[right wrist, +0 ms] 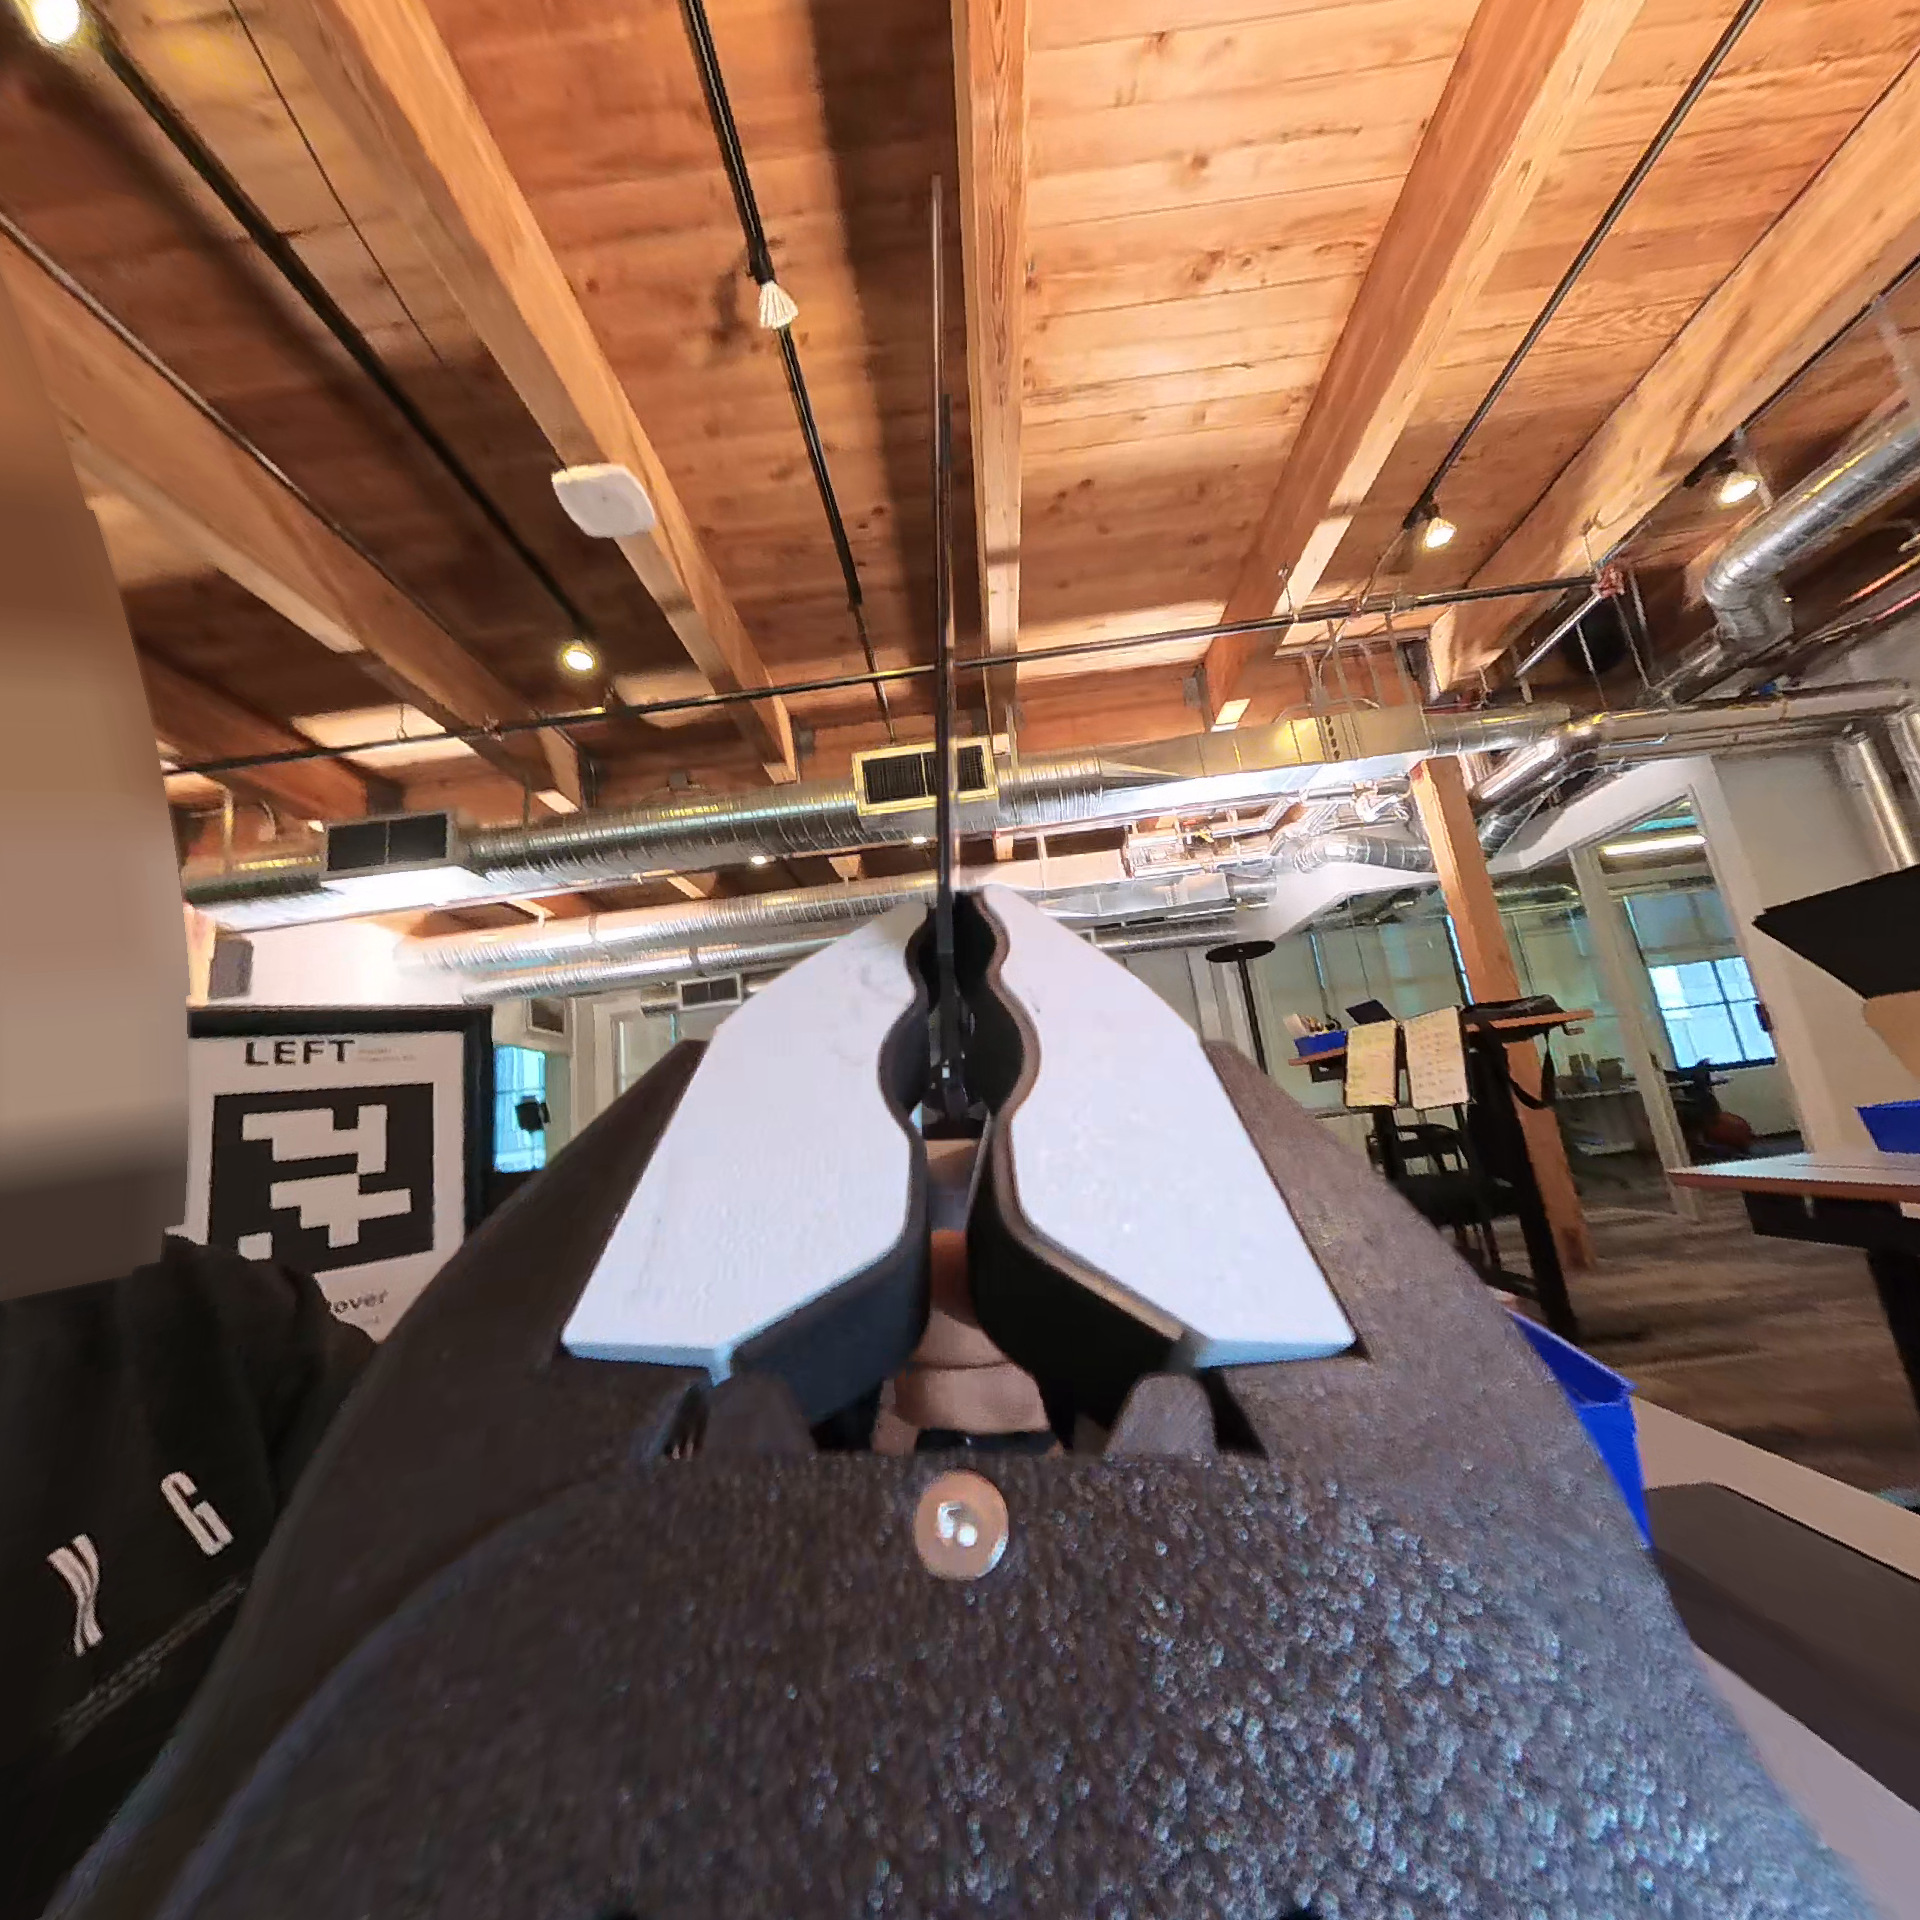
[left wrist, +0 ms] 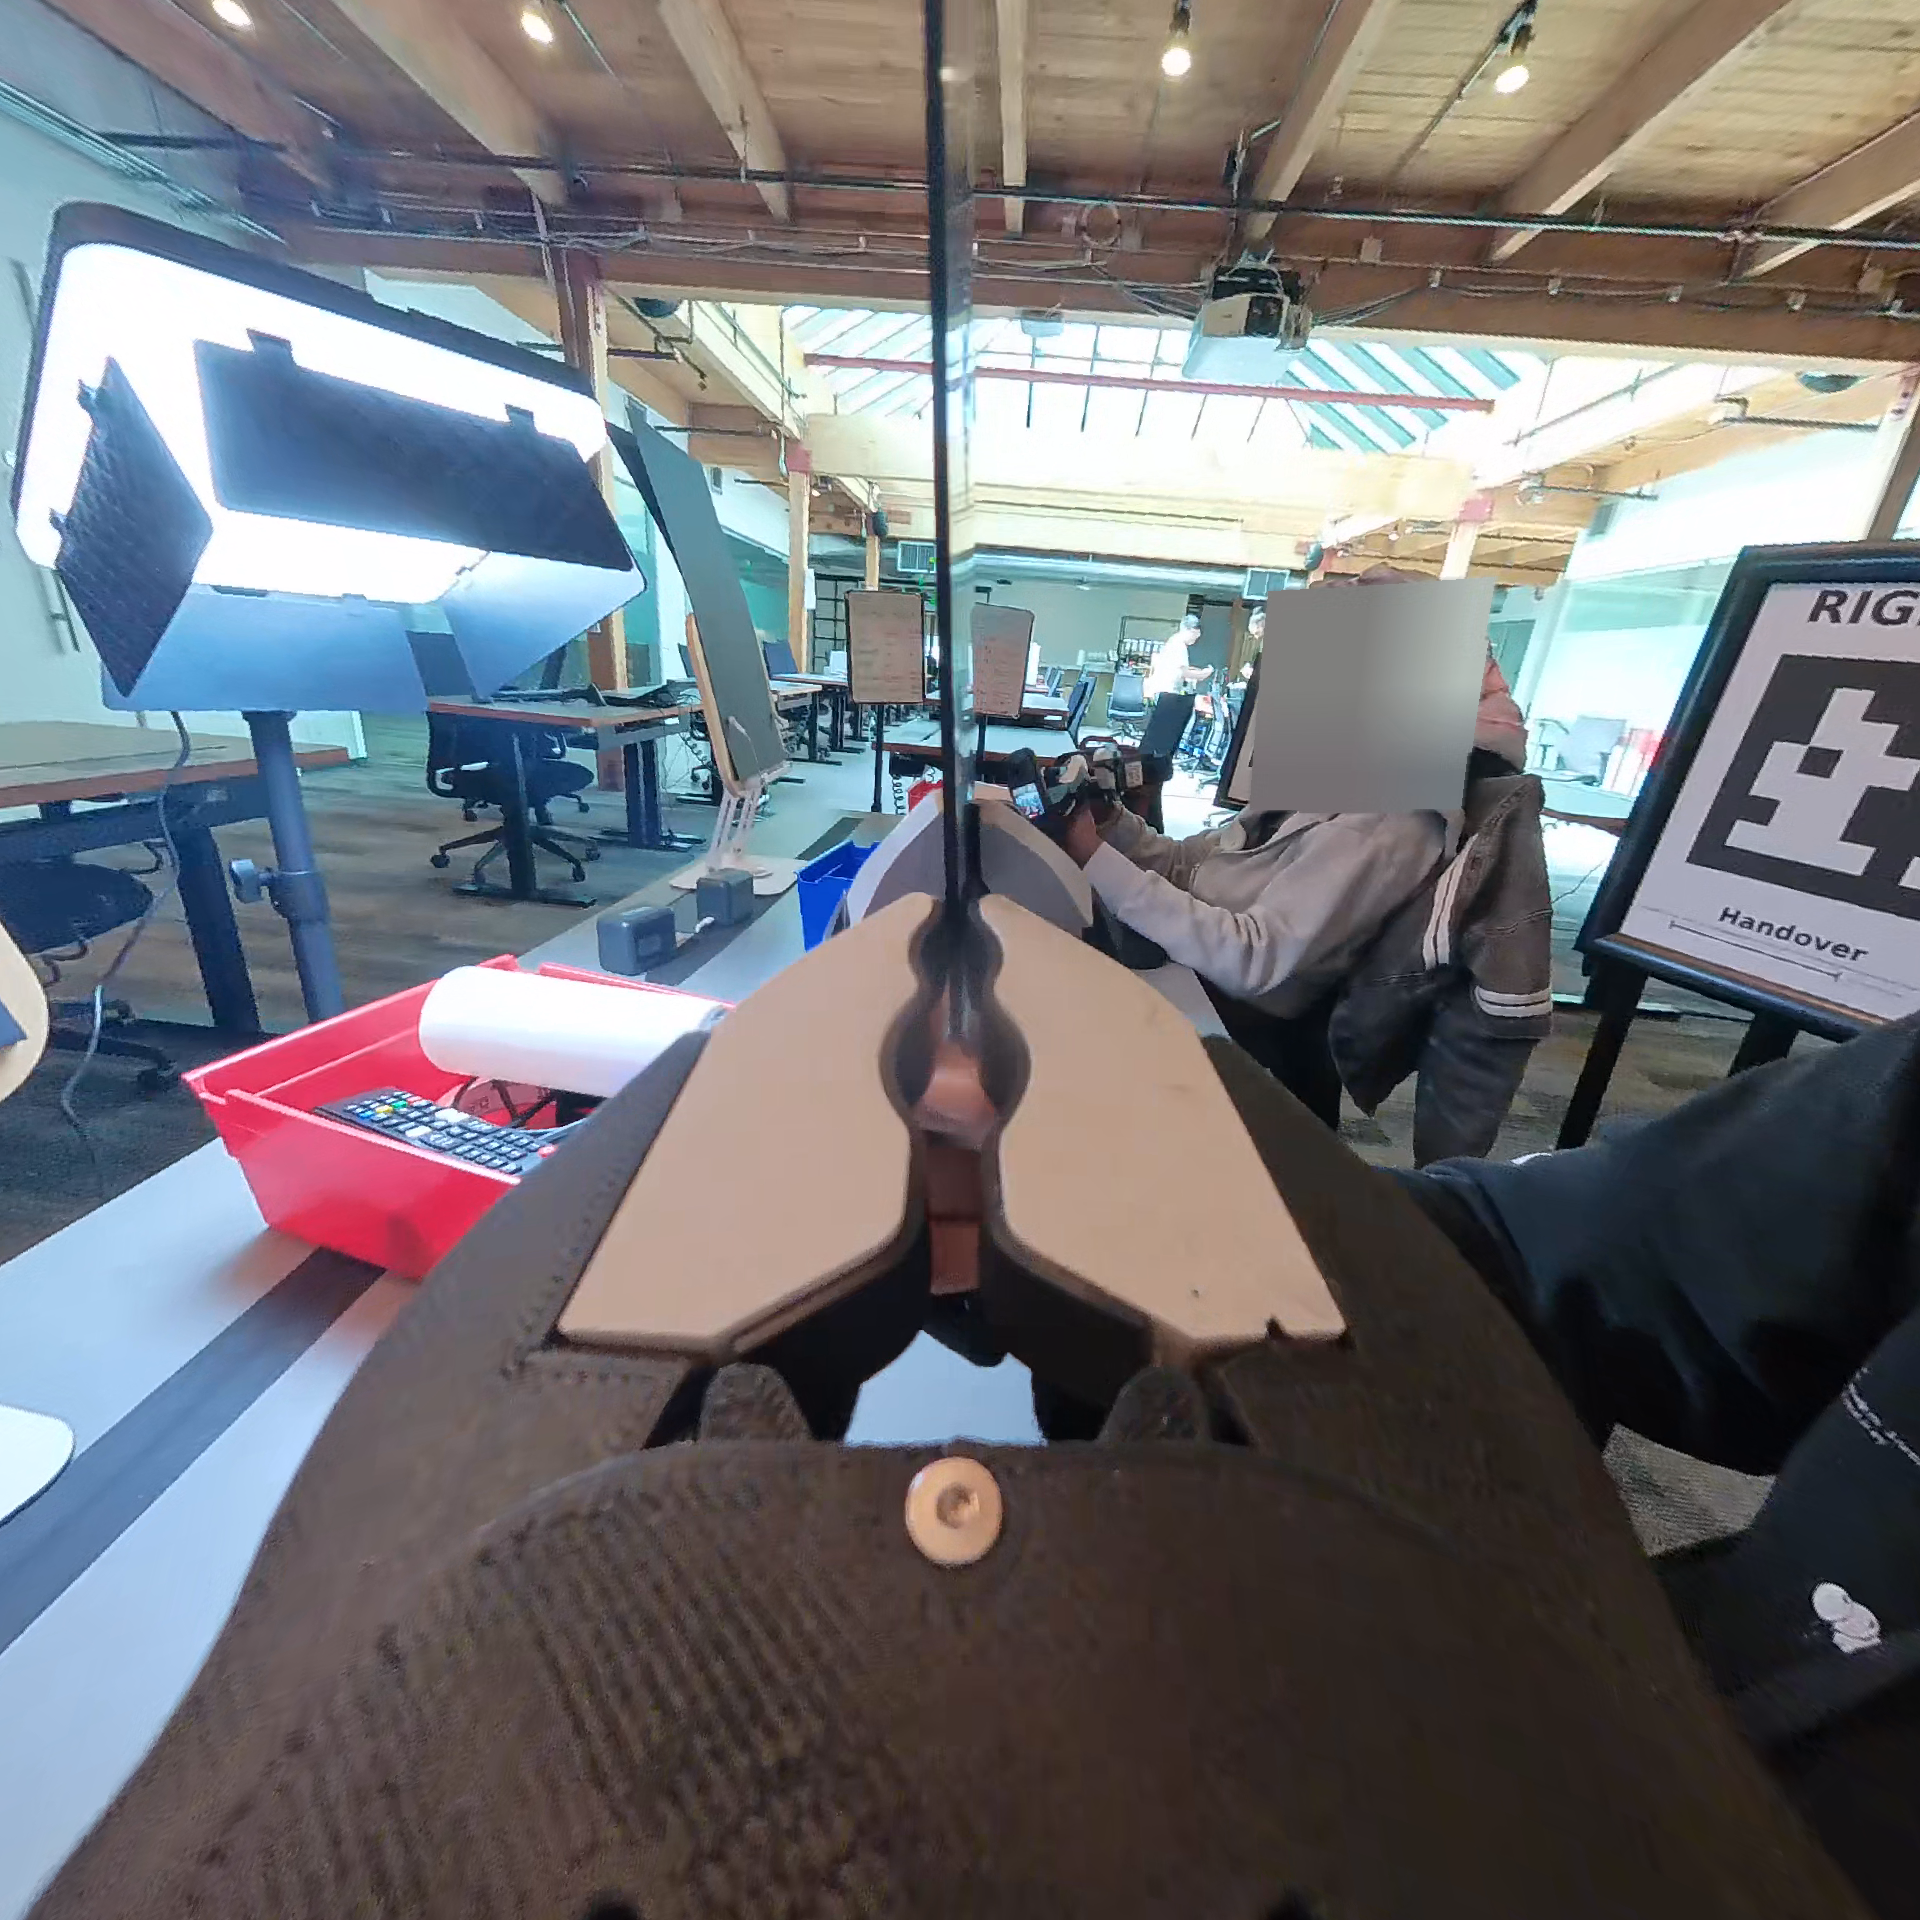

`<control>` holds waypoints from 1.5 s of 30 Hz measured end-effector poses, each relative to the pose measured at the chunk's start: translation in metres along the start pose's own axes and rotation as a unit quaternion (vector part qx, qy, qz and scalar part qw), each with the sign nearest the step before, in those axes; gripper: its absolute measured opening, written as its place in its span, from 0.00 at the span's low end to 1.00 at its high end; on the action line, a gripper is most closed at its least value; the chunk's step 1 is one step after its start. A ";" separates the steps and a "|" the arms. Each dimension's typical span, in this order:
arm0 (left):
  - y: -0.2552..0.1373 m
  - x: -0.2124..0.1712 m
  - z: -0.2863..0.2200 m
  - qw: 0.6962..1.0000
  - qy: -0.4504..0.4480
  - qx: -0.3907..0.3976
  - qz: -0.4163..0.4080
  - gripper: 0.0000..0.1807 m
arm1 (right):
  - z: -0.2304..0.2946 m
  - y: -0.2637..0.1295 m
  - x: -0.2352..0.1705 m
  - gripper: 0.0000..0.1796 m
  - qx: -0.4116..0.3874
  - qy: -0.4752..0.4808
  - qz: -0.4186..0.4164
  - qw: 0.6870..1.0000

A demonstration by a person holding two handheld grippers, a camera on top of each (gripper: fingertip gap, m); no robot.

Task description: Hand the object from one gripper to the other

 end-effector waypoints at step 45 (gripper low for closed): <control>-0.015 0.002 0.005 0.998 -0.042 -0.045 0.011 0.01 | 0.005 0.005 0.005 0.01 -0.033 -0.053 0.134 0.989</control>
Point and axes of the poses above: each gripper's, where its closed fingertips meet, y out along the fingers, x out of its top, z = x × y across the jaws, the point moved 6 cm from there along -y, back along the fingers, and after that the axes turned 8 degrees about z, right-handed, at the moved point
